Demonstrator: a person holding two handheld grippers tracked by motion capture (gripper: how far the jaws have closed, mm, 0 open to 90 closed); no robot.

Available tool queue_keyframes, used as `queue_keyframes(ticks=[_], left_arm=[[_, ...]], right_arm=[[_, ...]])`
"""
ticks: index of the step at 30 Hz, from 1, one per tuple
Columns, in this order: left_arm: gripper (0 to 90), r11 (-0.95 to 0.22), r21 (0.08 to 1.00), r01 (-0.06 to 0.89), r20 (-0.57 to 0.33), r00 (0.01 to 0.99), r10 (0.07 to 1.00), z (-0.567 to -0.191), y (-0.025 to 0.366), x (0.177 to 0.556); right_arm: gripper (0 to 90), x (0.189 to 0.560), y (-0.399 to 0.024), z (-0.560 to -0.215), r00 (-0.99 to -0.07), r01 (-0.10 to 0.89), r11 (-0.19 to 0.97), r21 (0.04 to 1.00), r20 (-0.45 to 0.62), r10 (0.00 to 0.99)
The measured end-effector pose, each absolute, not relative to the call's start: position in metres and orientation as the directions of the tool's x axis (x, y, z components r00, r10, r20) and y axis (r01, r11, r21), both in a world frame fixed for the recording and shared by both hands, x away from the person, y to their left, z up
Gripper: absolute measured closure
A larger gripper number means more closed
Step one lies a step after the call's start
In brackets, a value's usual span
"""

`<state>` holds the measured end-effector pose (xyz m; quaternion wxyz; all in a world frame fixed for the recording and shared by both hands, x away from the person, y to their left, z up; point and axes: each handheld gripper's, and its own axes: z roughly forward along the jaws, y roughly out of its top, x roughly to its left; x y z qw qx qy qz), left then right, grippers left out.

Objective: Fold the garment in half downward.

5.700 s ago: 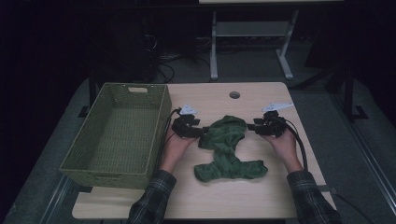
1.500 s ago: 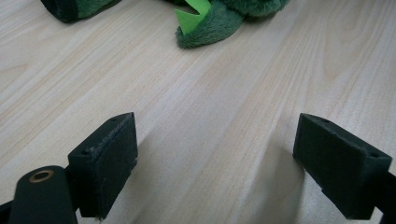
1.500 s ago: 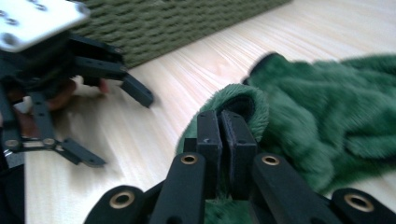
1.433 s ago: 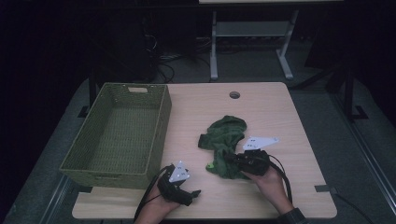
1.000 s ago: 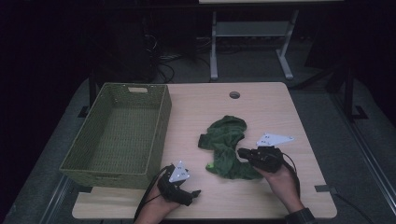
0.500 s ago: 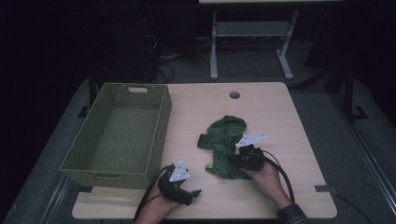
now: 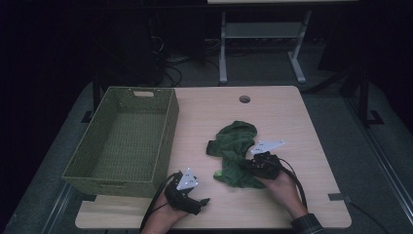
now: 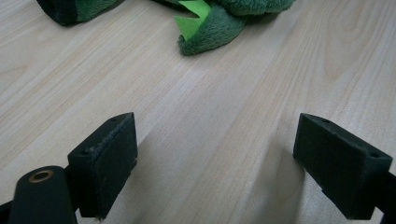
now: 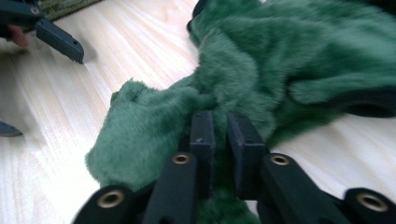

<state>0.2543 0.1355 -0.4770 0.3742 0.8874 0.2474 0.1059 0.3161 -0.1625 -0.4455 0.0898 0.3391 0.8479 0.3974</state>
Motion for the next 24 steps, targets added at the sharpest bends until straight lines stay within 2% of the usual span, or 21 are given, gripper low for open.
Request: queue_keyframes(ticks=[12,24], left_arm=[[13.3,-0.588,0.720,0.369,-0.002,0.848,0.529,-0.477,0.134,0.255],[14.7,-0.586,0.722,0.367,-0.002,0.849,0.529,-0.477,0.135,0.256]], right_arm=[[67.9,0.297,-0.216,-0.436,-0.732,0.492,0.428,0.758,0.095,0.674],[65.8,0.269,-0.263,-0.443,-0.704,0.498,0.386,0.777,0.103,0.702]])
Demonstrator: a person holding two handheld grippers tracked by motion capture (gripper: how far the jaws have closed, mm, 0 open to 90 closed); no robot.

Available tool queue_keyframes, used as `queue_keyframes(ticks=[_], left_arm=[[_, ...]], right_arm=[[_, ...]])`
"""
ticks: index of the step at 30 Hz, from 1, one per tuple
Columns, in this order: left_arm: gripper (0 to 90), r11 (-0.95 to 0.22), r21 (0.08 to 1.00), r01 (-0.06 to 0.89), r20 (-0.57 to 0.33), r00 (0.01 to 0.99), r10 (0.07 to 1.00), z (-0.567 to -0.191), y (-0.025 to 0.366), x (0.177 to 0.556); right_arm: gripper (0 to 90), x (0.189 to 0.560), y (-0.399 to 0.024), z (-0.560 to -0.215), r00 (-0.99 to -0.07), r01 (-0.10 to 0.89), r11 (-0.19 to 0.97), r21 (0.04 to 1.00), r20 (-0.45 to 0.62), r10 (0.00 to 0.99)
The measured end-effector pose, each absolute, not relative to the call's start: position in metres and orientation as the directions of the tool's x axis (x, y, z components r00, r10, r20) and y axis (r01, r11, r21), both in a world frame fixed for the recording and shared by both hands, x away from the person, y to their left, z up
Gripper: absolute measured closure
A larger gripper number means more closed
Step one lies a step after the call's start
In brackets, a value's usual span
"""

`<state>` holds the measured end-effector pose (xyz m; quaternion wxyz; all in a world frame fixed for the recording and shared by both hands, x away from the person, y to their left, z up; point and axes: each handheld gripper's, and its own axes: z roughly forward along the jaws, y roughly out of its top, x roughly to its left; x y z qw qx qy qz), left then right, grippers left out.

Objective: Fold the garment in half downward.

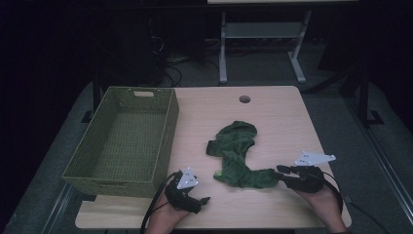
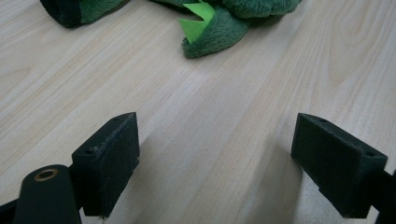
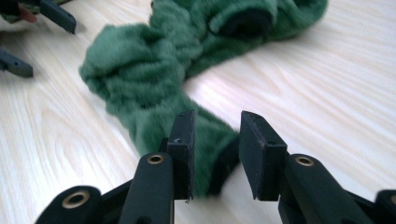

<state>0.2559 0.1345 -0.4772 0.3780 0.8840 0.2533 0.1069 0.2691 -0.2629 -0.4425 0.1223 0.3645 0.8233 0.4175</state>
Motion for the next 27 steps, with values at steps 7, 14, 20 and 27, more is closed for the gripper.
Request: queue_keyframes(ticks=[7,14,20,27], left_arm=[[14.6,-0.586,0.723,0.367,-0.003,0.850,0.527,-0.477,0.134,0.256],[14.6,-0.587,0.723,0.366,-0.003,0.850,0.527,-0.477,0.134,0.256],[14.5,-0.588,0.723,0.363,-0.002,0.852,0.523,-0.477,0.134,0.257],[14.5,-0.589,0.723,0.362,-0.003,0.853,0.522,-0.477,0.134,0.257]], right_arm=[[64.7,0.255,-0.282,-0.451,-0.691,0.518,0.367,0.773,0.125,0.712],[64.4,0.245,-0.290,-0.465,-0.693,0.549,0.382,0.743,0.149,0.705],[63.5,0.251,-0.278,-0.473,-0.716,0.560,0.414,0.718,0.168,0.678],[63.0,0.264,-0.275,-0.473,-0.721,0.563,0.400,0.723,0.193,0.666]])
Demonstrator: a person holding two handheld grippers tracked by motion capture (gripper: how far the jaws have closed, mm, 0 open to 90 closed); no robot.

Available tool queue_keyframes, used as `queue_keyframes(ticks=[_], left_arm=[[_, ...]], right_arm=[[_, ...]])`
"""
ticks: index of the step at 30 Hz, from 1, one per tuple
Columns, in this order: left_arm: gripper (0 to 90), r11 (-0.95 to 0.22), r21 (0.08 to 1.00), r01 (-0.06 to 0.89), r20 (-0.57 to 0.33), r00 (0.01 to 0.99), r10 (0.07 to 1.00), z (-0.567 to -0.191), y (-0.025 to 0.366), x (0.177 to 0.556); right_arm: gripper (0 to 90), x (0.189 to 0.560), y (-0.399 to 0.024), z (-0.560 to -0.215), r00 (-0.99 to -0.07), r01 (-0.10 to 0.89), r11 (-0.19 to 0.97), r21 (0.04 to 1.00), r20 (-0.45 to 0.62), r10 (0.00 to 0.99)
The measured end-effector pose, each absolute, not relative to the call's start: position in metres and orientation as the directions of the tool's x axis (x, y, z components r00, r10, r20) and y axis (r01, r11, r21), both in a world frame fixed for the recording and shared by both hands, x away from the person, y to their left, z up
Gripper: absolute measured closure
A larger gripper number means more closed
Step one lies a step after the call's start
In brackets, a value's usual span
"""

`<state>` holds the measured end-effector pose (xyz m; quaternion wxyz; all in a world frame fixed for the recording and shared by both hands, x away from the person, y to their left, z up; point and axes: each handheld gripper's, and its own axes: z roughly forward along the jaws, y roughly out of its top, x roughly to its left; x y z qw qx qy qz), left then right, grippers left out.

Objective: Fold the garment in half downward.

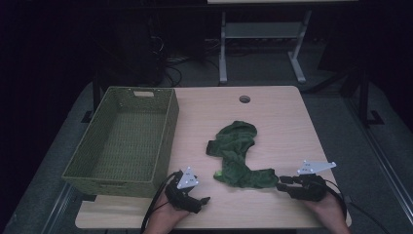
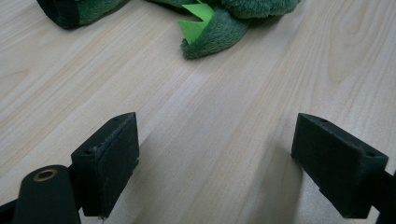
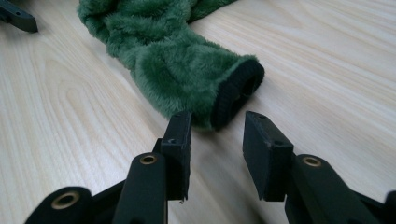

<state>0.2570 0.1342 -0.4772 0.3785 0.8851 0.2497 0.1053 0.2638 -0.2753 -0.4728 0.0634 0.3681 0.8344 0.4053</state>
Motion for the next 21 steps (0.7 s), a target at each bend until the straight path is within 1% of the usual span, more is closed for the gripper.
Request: queue_keyframes(ticks=[1,2,4,5,10,21], left_arm=[[14.5,-0.589,0.722,0.362,-0.003,0.854,0.521,-0.477,0.134,0.257],[14.5,-0.589,0.722,0.362,-0.003,0.854,0.521,-0.477,0.134,0.257],[14.4,-0.589,0.722,0.362,-0.002,0.854,0.521,-0.477,0.134,0.257],[14.4,-0.591,0.721,0.361,-0.002,0.854,0.520,-0.477,0.134,0.257],[14.0,-0.591,0.722,0.360,-0.002,0.855,0.518,-0.477,0.134,0.257],[14.0,-0.593,0.721,0.358,0.000,0.856,0.517,-0.477,0.134,0.257]], right_arm=[[67.2,0.266,-0.274,-0.474,-0.727,0.562,0.404,0.722,0.198,0.658],[67.2,0.266,-0.274,-0.474,-0.727,0.562,0.404,0.722,0.198,0.658],[79.2,0.267,-0.272,-0.474,-0.733,0.561,0.414,0.717,0.197,0.651],[82.8,0.267,-0.272,-0.472,-0.733,0.557,0.414,0.720,0.193,0.652],[83.6,0.266,-0.273,-0.464,-0.747,0.530,0.409,0.743,0.181,0.640],[84.1,0.277,-0.236,-0.429,-0.837,0.383,0.447,0.809,0.098,0.538]])
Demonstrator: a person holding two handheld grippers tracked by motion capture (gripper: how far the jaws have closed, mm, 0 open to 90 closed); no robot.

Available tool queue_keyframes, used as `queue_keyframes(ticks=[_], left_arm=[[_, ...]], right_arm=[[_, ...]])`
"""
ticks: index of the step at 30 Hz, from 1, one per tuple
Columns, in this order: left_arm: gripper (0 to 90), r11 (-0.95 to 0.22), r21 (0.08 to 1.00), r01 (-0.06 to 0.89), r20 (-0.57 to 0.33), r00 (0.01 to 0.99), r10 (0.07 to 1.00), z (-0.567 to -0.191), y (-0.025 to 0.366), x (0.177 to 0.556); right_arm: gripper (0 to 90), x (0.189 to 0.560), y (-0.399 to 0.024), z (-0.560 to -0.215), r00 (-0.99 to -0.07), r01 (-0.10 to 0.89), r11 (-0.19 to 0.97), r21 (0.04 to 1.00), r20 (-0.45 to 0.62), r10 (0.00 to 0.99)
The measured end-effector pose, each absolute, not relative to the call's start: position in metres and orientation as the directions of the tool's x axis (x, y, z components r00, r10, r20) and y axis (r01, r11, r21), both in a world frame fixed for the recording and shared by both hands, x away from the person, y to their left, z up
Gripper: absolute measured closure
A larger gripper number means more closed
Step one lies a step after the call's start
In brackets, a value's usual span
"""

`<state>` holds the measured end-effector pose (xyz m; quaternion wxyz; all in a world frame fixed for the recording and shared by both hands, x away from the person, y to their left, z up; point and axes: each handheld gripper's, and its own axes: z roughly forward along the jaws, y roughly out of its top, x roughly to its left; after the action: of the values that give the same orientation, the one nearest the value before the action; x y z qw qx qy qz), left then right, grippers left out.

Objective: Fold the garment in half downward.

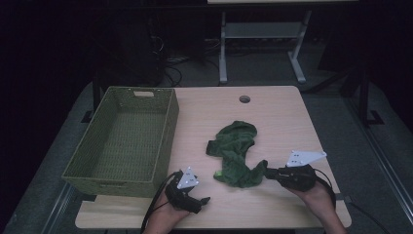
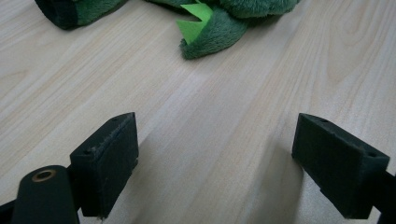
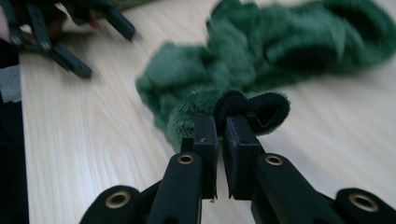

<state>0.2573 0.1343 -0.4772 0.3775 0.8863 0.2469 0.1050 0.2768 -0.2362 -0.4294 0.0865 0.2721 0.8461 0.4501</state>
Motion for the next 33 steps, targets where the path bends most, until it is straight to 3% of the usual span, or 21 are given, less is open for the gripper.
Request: queue_keyframes(ticks=[12,33], left_arm=[[13.9,-0.593,0.721,0.359,-0.002,0.856,0.517,-0.477,0.134,0.257],[13.9,-0.599,0.720,0.351,0.007,0.859,0.512,-0.477,0.135,0.258]], right_arm=[[83.8,0.292,-0.198,-0.411,-0.890,0.282,0.463,0.840,0.048,0.454],[77.5,0.320,-0.141,-0.429,-0.910,0.295,0.494,0.818,0.083,0.405]])
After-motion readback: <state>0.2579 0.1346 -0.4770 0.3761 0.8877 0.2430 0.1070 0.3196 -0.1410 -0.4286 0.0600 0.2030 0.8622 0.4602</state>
